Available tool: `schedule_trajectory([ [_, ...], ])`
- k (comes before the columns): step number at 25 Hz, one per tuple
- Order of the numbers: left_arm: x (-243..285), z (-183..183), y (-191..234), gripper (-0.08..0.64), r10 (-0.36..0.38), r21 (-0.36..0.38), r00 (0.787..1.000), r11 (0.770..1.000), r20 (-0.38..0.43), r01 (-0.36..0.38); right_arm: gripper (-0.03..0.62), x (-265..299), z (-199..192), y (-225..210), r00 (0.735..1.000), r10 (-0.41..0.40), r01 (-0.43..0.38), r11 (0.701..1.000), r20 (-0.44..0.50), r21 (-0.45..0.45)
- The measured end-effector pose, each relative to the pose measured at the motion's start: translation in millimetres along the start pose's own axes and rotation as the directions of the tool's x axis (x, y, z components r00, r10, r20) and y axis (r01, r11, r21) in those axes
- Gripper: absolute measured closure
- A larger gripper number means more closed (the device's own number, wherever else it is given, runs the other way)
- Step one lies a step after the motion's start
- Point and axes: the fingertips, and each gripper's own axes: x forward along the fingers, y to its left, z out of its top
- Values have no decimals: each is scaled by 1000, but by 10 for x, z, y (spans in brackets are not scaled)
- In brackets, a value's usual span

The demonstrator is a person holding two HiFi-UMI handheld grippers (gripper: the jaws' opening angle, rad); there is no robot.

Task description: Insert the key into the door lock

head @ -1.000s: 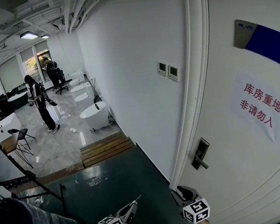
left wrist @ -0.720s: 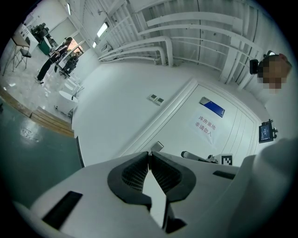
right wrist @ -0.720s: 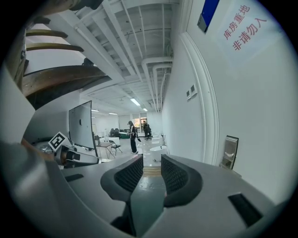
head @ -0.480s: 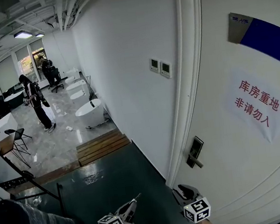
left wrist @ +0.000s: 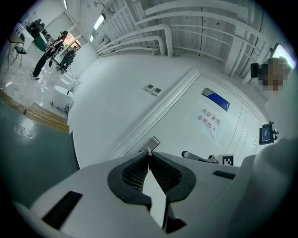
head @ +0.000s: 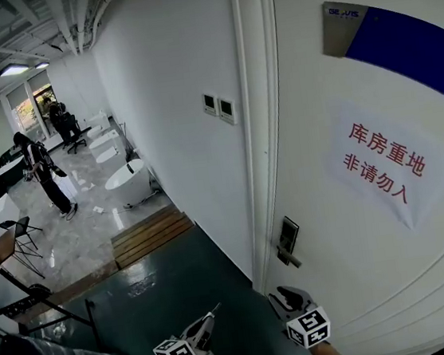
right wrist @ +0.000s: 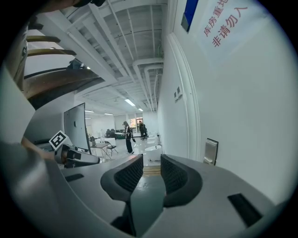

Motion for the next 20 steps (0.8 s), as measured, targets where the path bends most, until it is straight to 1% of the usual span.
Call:
schedule_trajectory([
  [2, 148, -32, -68, 526, -11, 2, 1000, 1000, -12, 11, 483, -66, -21, -147, 1000, -18, 18, 1000, -6, 0],
  [7, 454, -151, -161, 526, -32, -4, 998, 999, -49, 32, 483, -189, -61, -429, 998, -59, 59, 997, -16, -39],
  [14, 804, -291, -262, 526, -45, -3, 996, 999, -83, 45, 483, -366, -110, -774, 996, -93, 93, 995, -11, -27],
  [20, 1061, -354, -347, 526, -60, -4, 994, 998, -87, 60, 483, -480, -203, -1000, 994, -111, 111, 994, -14, -20],
])
